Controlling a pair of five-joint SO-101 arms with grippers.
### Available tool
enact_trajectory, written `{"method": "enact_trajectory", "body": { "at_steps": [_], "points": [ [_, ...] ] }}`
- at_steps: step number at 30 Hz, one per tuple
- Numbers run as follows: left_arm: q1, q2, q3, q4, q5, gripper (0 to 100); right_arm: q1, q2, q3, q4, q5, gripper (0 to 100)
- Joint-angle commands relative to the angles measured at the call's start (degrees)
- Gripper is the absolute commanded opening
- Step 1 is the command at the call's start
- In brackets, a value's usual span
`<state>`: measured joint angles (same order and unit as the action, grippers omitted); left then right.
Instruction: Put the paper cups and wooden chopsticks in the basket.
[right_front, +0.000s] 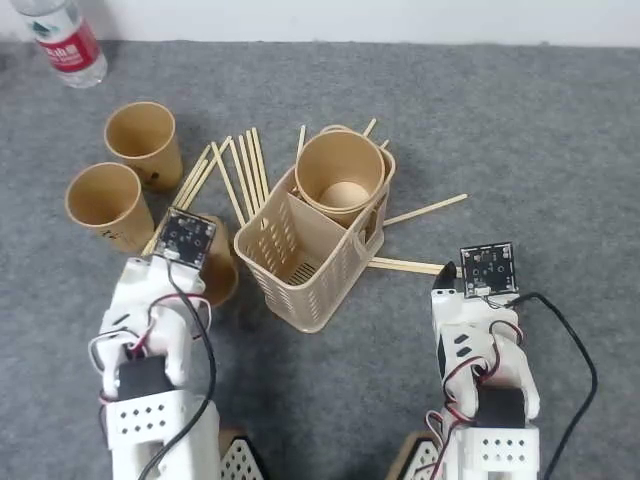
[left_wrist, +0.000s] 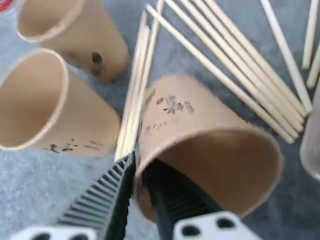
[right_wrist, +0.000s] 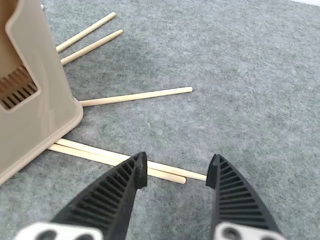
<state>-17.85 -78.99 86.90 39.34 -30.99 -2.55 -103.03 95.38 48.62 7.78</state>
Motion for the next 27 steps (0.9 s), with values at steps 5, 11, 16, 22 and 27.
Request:
{"method": "enact_trajectory", "body": {
  "at_steps": [5, 11, 16, 22, 27],
  "points": [
    [3.7, -0.3, -21.8, 16.5, 7.2, 1, 0.8, -0.9, 1.0, 0.2, -0.4, 20.9],
    [9.1, -0.1, -29.1, 25.8, 9.4, 1, 0.7, -0.9, 1.0, 0.2, -0.4, 20.9],
    [9.4, -0.1, -30.0, 26.5, 11.9, 1, 0.7, -0.9, 1.0, 0.2, -0.4, 20.9],
    [9.3, -0.1, -34.5, 26.6, 12.0, 1, 0.7, -0.9, 1.0, 0.2, -0.4, 20.9],
    [9.1, -0.1, -40.7, 26.5, 11.8, 1, 0.7, -0.9, 1.0, 0.2, -0.4, 20.9]
  ]
}}
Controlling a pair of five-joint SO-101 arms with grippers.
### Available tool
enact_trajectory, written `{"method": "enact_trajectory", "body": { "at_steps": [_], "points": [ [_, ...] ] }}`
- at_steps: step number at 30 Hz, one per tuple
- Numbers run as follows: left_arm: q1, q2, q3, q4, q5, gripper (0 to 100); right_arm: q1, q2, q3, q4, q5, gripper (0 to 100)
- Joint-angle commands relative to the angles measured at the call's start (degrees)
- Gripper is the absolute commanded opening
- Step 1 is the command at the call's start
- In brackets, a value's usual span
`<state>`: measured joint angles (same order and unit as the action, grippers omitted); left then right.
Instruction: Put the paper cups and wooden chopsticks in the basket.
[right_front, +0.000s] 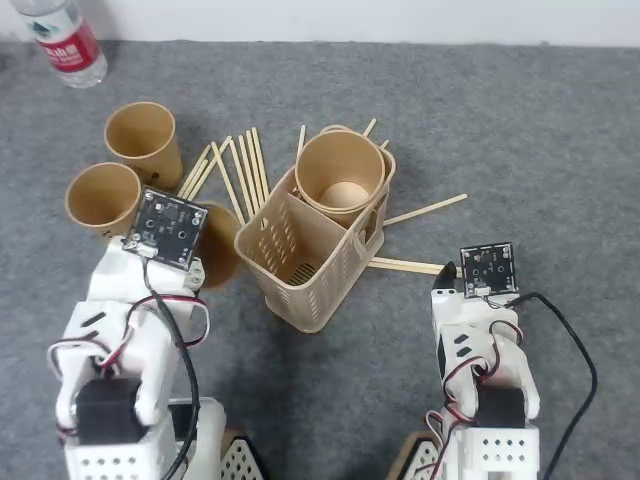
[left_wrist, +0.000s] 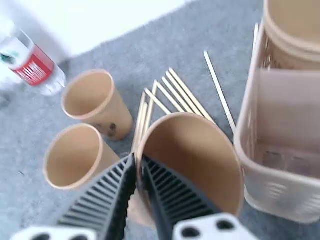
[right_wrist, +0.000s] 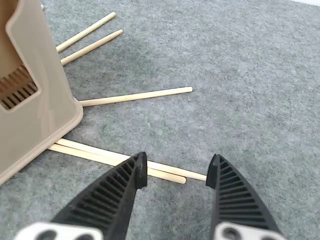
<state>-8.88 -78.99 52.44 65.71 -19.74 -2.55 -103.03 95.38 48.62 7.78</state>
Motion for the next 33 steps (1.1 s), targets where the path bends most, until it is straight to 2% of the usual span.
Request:
{"method": "enact_trajectory", "body": {
  "at_steps": [1, 4, 14, 19, 22, 26, 33],
  "points": [
    [0.1, -0.1, -8.0, 0.2, 0.5, 1, 0.7, -0.9, 1.0, 0.2, -0.4, 20.9],
    [0.1, -0.1, -13.5, 0.2, 0.9, 1, 0.7, -0.9, 1.0, 0.2, -0.4, 20.9],
    [0.5, 0.0, -24.9, -2.6, 14.7, 1, 0.7, -0.9, 1.0, 0.2, -0.4, 20.9],
    [3.2, 0.9, -28.6, -3.1, 18.3, 1, 0.8, -0.9, 1.0, 0.3, -0.4, 20.9],
    [6.5, 5.4, -31.7, -2.6, 19.3, 1, 0.8, -0.9, 1.0, 0.3, -0.4, 20.9],
    [9.9, 15.6, -37.0, -0.4, 25.6, 1, 0.8, -0.9, 1.0, 0.3, -0.4, 20.9],
    [19.0, 35.0, -53.3, 8.1, 34.3, 1, 0.8, -0.9, 1.0, 0.3, -0.4, 20.9]
  ]
}}
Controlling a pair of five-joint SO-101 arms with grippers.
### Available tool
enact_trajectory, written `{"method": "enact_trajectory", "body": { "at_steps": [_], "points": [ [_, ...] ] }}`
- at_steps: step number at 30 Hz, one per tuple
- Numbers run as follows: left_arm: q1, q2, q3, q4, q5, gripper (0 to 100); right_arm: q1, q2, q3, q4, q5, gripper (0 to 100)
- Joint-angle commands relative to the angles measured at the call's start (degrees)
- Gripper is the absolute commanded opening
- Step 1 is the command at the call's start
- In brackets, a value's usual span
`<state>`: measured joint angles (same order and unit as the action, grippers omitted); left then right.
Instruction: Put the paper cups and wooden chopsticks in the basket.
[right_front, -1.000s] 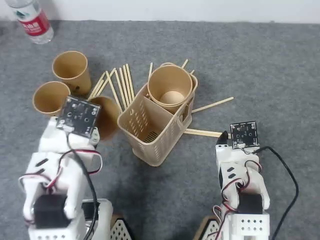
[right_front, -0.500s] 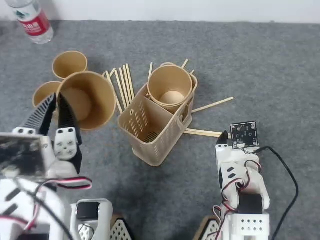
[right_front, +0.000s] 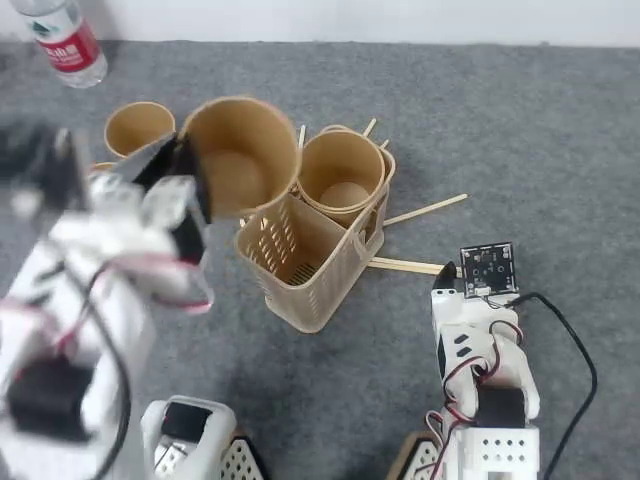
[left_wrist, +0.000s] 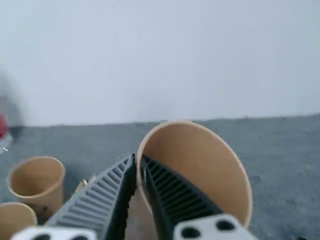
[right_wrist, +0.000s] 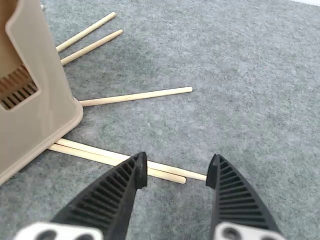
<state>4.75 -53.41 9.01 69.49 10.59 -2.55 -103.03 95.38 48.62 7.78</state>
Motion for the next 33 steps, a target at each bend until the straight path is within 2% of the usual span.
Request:
{"method": "enact_trajectory", "body": {
  "at_steps": [1, 5, 9, 15, 23, 33],
  "points": [
    [7.1, 11.4, -12.4, 5.4, 4.1, 1, 0.8, -0.9, 1.0, 0.3, -0.4, 20.9],
    [12.6, 16.9, -19.4, 6.3, 4.2, 1, 0.8, -0.9, 1.0, 0.3, -0.4, 20.9],
    [14.9, 20.8, -22.8, 6.2, 4.3, 1, 0.8, -0.9, 1.0, 0.3, -0.4, 20.9],
    [15.0, 27.4, -25.8, 6.0, 8.4, 1, 0.8, -0.9, 1.0, 0.3, -0.4, 20.9],
    [15.1, 33.2, -28.9, 5.5, 8.8, 1, 0.8, -0.9, 1.0, 0.2, -0.4, 20.9],
    [15.1, 33.8, -24.0, 1.8, 8.8, 1, 0.7, -0.9, 1.1, 0.2, 1.8, 20.9]
  ]
}}
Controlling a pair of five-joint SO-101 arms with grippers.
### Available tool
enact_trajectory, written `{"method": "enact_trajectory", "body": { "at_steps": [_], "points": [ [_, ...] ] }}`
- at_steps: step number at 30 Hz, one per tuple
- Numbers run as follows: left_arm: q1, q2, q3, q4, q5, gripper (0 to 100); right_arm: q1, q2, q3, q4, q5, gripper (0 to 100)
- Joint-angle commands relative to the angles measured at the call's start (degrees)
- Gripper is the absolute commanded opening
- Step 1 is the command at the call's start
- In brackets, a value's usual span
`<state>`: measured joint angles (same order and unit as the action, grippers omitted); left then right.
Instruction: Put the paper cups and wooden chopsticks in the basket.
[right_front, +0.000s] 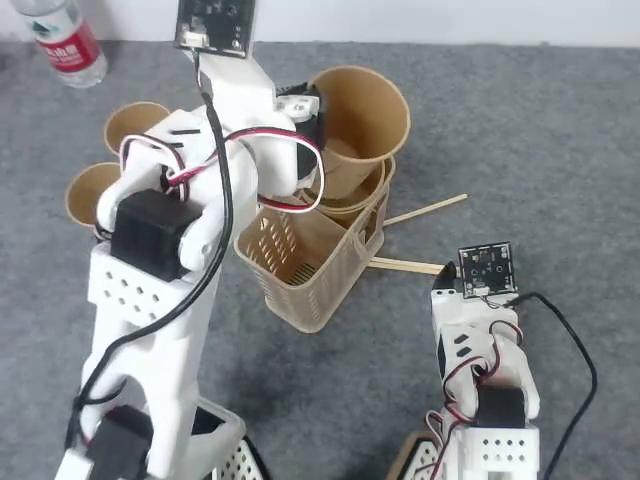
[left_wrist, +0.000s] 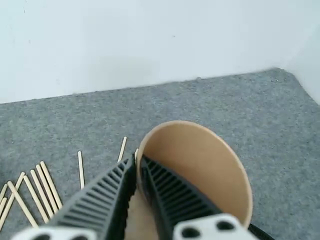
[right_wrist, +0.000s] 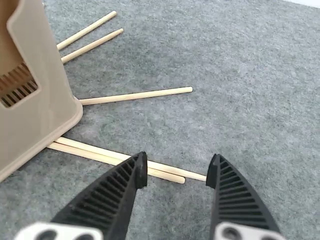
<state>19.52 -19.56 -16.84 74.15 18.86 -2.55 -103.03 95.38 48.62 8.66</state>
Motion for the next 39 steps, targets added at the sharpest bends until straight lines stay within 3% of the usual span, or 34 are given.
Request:
{"method": "enact_trajectory", "body": {
  "at_steps": [1, 24, 39],
  "points": [
    [0.4, -0.1, 2.9, -3.2, 0.5, 1, 0.7, -0.9, 1.1, 0.2, 0.9, 20.9],
    [0.0, -0.3, 23.0, -13.0, 0.2, 1, 0.7, -0.9, 1.1, 0.2, 1.1, 20.9],
    [-0.1, -0.2, 38.8, -21.9, -4.7, 1, 0.7, -0.9, 1.1, 0.2, 1.1, 20.9]
  ]
}}
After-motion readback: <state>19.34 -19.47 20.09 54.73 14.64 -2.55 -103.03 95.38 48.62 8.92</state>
